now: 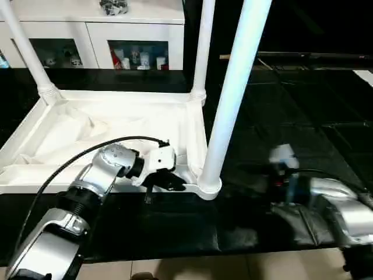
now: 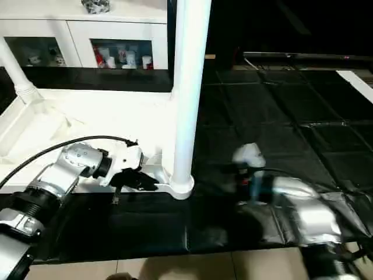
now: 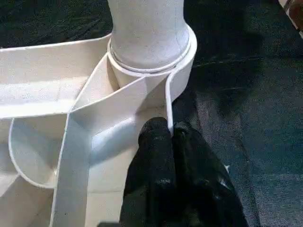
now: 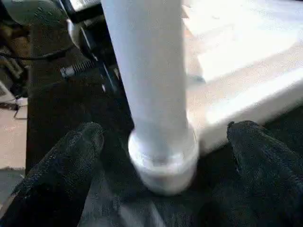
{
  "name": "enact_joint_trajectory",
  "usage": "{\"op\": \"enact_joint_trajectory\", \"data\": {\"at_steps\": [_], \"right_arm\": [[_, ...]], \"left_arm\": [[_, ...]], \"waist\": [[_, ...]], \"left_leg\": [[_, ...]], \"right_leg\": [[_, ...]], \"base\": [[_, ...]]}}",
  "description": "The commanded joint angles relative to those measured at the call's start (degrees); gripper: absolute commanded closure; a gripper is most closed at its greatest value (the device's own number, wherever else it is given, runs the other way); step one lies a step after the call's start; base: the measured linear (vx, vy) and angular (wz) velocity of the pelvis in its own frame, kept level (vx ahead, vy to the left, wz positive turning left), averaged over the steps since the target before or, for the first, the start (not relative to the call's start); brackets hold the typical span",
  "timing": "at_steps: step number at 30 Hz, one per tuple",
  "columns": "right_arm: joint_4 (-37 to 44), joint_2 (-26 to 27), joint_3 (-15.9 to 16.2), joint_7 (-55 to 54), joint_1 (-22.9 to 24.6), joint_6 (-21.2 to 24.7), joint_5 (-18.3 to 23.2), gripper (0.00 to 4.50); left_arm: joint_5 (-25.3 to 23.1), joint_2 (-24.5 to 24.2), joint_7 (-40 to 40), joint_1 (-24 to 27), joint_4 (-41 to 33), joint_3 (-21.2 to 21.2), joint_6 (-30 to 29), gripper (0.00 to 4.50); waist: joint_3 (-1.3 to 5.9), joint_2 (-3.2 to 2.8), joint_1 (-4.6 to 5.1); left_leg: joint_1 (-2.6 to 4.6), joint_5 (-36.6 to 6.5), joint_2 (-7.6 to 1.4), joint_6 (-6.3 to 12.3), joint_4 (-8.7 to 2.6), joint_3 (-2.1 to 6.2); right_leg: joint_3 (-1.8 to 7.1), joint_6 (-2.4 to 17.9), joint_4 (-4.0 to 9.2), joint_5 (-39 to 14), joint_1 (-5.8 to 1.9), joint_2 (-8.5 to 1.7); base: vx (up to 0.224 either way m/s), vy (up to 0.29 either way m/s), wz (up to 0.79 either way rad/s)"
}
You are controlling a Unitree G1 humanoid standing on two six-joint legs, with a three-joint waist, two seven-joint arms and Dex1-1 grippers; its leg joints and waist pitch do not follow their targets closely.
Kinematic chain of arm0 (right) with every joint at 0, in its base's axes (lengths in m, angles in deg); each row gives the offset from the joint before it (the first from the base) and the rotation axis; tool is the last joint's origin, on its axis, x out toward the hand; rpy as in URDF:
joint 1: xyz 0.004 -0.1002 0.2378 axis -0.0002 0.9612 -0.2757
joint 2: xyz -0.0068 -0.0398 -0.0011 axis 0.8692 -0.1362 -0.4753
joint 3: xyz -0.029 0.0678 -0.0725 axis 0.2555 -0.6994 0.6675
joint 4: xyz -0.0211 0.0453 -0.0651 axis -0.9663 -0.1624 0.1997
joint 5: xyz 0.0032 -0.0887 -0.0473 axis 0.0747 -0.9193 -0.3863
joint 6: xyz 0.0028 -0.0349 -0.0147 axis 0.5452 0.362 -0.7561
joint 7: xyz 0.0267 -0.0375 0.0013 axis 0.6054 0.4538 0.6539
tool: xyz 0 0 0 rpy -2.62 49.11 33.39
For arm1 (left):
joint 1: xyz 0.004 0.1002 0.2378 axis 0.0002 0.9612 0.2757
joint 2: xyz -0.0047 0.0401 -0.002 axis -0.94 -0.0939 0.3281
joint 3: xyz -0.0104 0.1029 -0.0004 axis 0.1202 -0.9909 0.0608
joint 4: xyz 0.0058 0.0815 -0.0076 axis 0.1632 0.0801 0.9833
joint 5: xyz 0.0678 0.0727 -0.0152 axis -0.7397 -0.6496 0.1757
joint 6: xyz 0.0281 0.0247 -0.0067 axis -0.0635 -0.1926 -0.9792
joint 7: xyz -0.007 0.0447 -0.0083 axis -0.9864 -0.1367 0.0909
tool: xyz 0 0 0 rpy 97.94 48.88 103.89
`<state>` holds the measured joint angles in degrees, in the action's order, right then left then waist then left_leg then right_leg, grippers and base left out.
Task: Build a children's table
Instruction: Rotate leg to tighten
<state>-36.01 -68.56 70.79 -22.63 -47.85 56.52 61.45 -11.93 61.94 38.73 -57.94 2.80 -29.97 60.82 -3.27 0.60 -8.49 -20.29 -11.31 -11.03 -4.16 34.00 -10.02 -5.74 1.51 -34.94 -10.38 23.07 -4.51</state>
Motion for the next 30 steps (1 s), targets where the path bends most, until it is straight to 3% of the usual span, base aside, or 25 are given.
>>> {"op": "enact_joint_trajectory", "data": {"at_steps": [1, 2, 3, 5, 7, 8, 9, 15, 22, 30], "right_arm": [[-0.4, -0.2, 0.2, 0.7, -0.6, -0.7, -0.6, 0.01], [-5.0, 1.3, 1.2, 0.9, -3.8, -2.1, -1.8, 0.01], [-7.7, 2.1, 1.8, 0.9, -5.6, -3.2, -2.6, 0.01], [-9.3, 2.5, 2.1, 0.9, -6.7, -3.9, -3.0, 0.01], [-12.1, 3.6, 3.1, 0.9, -8.6, -5.0, -3.9, 0.01], [-12.1, 3.6, 3.1, 0.9, -8.6, -5.0, -3.9, 0.01], [-14.1, 4.5, 3.9, 1.2, -10.0, -5.5, -4.2, 0.01], [-19.7, 7.7, 4.6, 1.0, -13.2, -7.7, -5.0, 0.01], [-21.6, 9.3, 4.9, 2.1, -14.1, -7.8, -4.4, 0.62], [-21.4, 8.6, 4.2, 4.7, -13.2, -7.9, -3.7, 1.36]], "left_arm": [[-0.9, 0.5, 1.4, -1.6, -0.7, -1.6, 1.8, 4.5], [-1.3, 0.7, 1.2, -1.6, -0.6, -1.9, 2.2, 4.5], [-1.5, 0.8, 1.0, -1.6, -0.6, -2.1, 2.3, 4.5], [-1.6, 0.8, 0.9, -1.6, -0.7, -2.1, 2.3, 4.5], [-1.8, 0.9, 0.6, -1.4, -0.8, -2.3, 2.3, 4.5], [-1.8, 0.9, 0.6, -1.4, -0.8, -2.3, 2.3, 4.5], [-1.9, 1.0, 0.1, -1.2, -1.0, -2.3, 2.2, 4.5], [-2.0, 0.7, -0.3, -0.6, -1.6, -2.3, 2.2, 4.5], [-2.2, 0.5, -0.4, -0.7, -1.5, -2.1, 2.2, 4.5], [-2.1, 0.2, -0.2, -0.6, -1.6, -2.1, 2.1, 4.5]], "waist": [[4.0, 0.51, 0.32], [4.1, 0.62, 0.1], [4.13, 0.53, 0.38], [4.2, 0.42, 0.27], [4.21, 1.09, 0.32], [4.15, 0.73, 0.22], [4.14, 1.13, 0.23], [4.0, 0.98, 0.25], [4.14, 0.8, 0.3], [4.19, 0.55, 0.23]], "left_leg": [[0.2, -6.7, -2.62, 2.87, -3.81, 0.52], [0.46, -6.6, -2.7, 2.99, -3.7, 0.42], [-0.06, -5.9, -2.57, 2.85, -3.79, 0.55], [0.28, -5.7, -2.69, 2.76, -3.6, 0.4], [0.1, -5.3, -2.69, 2.95, -3.6, 0.38], [0.15, -5.5, -2.71, 2.93, -3.63, 0.39], [0.1, -5.5, -2.76, 2.96, -3.65, 0.37], [0.22, -6.9, -2.79, 2.14, -3.82, 0.42], [0.14, -5.8, -2.85, 2.33, -3.76, 0.43], [0.11, -6.3, -2.85, 2.26, -3.72, 0.46]], "right_leg": [[3.42, 8.8, 4.41, -14.8, -3.04, -4.68], [3.49, 9.5, 4.27, -13.6, -2.87, -4.75], [3.36, 10.3, 3.99, -12.7, -3.24, -4.78], [3.43, 10.9, 3.87, -11.3, -3.0, -4.71], [3.36, 11.4, 3.52, -10.3, -3.12, -4.76], [3.4, 11.4, 3.66, -11.0, -3.1, -4.86], [3.43, 11.1, 3.61, -11.2, -3.18, -4.86], [3.47, 10.3, 3.9, -14.3, -3.03, -5.03], [3.5, 11.1, 3.41, -10.9, -3.12, -4.93], [3.48, 11.1, 3.51, -11.3, -3.19, -4.92]], "base": [[0.0, 0.0, 0.0], [0.0, 0.0, 0.0], [0.0, 0.0, 0.0], [0.0, 0.0, 0.0], [0.0, 0.0, 0.0], [0.0, 0.0, 0.0], [0.0, 0.0, 0.0], [0.0, 0.0, 0.0], [0.0, 0.0, 0.0], [0.0, 0.0, 0.0]]}}
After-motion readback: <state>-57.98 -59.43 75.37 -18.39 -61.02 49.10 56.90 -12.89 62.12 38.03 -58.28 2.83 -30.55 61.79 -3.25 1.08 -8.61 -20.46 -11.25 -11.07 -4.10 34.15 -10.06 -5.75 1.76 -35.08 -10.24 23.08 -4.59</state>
